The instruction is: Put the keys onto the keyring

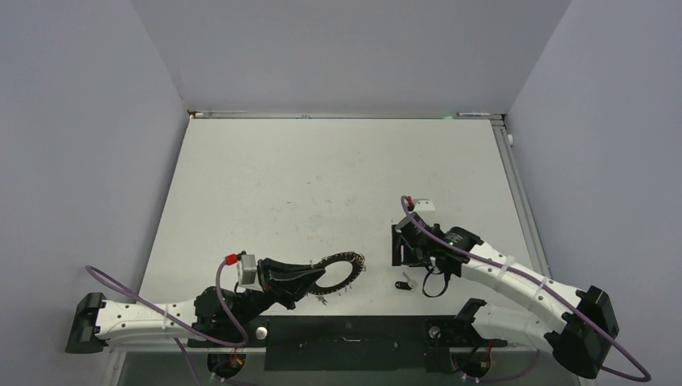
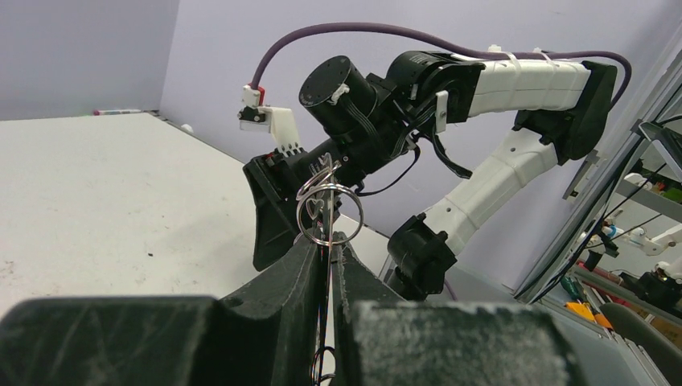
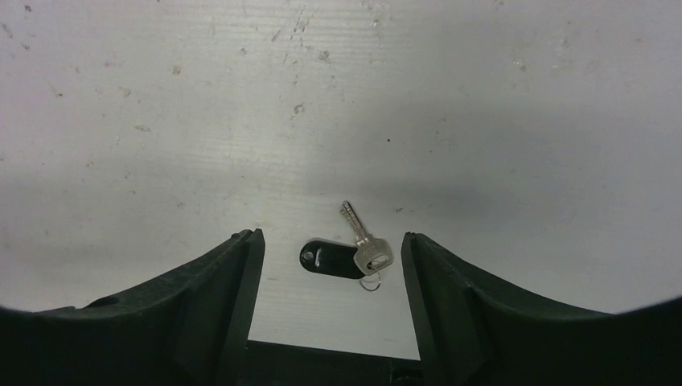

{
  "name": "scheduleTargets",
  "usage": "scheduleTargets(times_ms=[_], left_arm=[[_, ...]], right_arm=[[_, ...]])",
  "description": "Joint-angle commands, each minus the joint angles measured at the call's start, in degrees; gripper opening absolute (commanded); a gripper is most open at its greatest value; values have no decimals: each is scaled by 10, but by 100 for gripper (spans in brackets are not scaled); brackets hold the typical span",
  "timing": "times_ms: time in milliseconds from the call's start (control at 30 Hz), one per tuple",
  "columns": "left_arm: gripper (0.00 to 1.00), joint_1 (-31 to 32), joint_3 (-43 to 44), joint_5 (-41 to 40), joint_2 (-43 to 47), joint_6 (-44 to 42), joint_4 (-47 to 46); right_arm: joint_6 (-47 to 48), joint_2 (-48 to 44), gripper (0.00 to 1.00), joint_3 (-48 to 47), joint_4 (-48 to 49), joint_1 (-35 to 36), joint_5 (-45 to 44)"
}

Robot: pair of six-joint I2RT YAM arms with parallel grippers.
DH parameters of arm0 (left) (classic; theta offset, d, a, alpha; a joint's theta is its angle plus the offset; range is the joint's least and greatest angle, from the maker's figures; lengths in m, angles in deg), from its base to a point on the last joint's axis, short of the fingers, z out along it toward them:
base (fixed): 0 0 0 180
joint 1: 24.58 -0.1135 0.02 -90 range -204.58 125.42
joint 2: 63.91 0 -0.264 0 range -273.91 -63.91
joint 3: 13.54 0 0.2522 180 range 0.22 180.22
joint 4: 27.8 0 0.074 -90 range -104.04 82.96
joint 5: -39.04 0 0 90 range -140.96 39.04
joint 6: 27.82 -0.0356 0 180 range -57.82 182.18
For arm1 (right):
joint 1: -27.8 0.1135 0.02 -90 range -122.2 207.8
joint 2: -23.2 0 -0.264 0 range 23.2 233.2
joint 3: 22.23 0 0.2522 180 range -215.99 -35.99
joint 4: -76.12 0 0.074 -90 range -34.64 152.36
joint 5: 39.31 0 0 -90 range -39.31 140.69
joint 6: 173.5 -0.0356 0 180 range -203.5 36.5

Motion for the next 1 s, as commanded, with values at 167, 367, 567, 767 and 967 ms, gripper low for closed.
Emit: scheduleTargets(times_ms=[167,367,567,767,967], left_arm=[[0,-2,28,-13,24,19,11],[0,-2,29,-6,26,18,16],[0,-2,27,-3,22,13,6],[0,-2,30,-2,24,13,13],[0,-2,27,-2,13,12,0]], right_arm=[[-116,-43,53,56,25,-1,-30],[-172,-82,53,93,-13,-1,-53],[-184,-93,46,140,22,5,-13],[-225,-118,43,168,17,35,-20],[-260,-110,36,194,53,67,-13]])
